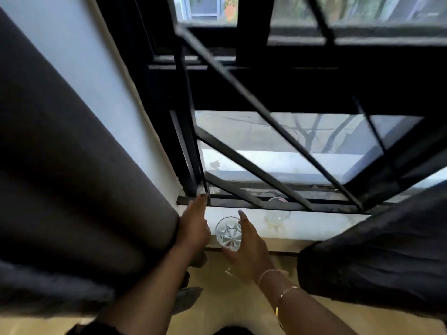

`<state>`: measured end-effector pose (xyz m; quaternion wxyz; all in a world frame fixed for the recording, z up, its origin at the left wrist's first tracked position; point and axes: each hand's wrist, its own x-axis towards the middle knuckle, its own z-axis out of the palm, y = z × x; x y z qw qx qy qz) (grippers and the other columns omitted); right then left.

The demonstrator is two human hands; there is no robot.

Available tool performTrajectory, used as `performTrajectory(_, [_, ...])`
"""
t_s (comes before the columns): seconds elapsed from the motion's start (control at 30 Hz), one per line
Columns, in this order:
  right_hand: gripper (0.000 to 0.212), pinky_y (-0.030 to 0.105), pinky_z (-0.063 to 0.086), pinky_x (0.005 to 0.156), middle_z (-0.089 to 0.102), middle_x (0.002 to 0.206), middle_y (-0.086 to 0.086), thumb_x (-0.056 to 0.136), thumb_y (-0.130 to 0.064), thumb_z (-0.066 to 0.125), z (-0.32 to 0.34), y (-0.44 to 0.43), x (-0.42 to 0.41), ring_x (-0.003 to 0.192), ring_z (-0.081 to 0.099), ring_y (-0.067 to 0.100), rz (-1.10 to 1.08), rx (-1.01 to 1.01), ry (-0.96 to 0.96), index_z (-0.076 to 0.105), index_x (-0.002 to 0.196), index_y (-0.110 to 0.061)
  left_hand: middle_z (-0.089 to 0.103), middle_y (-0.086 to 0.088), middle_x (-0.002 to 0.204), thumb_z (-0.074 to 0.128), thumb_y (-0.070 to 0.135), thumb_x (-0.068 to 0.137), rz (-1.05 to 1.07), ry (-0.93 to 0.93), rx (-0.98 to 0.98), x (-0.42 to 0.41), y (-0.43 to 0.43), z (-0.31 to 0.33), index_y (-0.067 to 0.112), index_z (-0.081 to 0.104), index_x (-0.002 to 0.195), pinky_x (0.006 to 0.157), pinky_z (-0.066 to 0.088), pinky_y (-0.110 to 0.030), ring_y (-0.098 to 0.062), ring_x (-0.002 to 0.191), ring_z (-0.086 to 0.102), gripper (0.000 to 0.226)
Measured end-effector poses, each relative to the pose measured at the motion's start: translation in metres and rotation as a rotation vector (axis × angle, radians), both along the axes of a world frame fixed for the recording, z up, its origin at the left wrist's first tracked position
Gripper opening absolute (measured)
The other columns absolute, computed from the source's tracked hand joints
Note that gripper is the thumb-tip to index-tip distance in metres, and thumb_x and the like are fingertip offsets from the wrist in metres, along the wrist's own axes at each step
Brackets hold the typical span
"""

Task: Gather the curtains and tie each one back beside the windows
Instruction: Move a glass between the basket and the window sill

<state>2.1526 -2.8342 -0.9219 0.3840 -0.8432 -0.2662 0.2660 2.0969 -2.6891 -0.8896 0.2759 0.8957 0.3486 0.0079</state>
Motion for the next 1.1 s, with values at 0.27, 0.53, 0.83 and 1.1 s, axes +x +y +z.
performTrajectory(0.27, [0.092, 0.02, 0.038, 0.095, 0.036, 0.145, 0.0, 0.072, -0.031, 0.075, 0.152, -0.061, -0.002, 0.122, 0.05, 0.02, -0.133, -0.034, -0.083, 0.021, 0.147, -0.023, 0.031, -0.006, 0.15, 0.043, -0.011, 0.083, -0.059, -0.09, -0.06, -0.019, -0.08, 0.138, 0.014, 0.033, 0.142, 0.109, 0.018, -0.019, -0.018, 0.137, 0.03, 0.064])
performTrajectory(0.53, [0.086, 0.023, 0.038, 0.098, 0.036, 0.14, -0.002, 0.069, -0.032, 0.075, 0.279, -0.158, -0.034, 0.121, 0.049, 0.019, -0.286, -0.024, -0.158, 0.031, 0.142, -0.02, 0.035, -0.003, 0.146, 0.048, 0.0, 0.085, -0.188, -0.038, -0.074, -0.036, -0.17, 0.245, 0.019, 0.028, 0.143, 0.104, 0.037, -0.033, -0.023, 0.128, 0.04, 0.064])
performTrajectory(0.83, [0.087, 0.027, 0.036, 0.105, 0.04, 0.141, 0.006, 0.07, -0.046, 0.073, 0.337, -0.291, -0.055, 0.128, 0.045, 0.022, -0.459, -0.031, -0.198, 0.033, 0.142, -0.018, 0.052, -0.002, 0.129, 0.054, 0.026, 0.09, -0.508, -0.105, -0.118, -0.041, -0.306, 0.282, 0.026, 0.045, 0.128, 0.097, 0.036, -0.029, -0.022, 0.118, 0.05, 0.039])
performTrajectory(1.1, [0.085, 0.024, 0.037, 0.099, 0.039, 0.138, 0.001, 0.069, -0.035, 0.076, 0.352, -0.458, -0.087, 0.125, 0.046, 0.019, -0.612, -0.035, -0.207, 0.034, 0.141, -0.018, 0.054, 0.013, 0.082, 0.048, 0.013, 0.083, -0.615, -0.113, -0.188, -0.049, -0.474, 0.307, 0.03, 0.051, 0.096, 0.072, 0.047, -0.033, -0.017, 0.077, 0.057, 0.021])
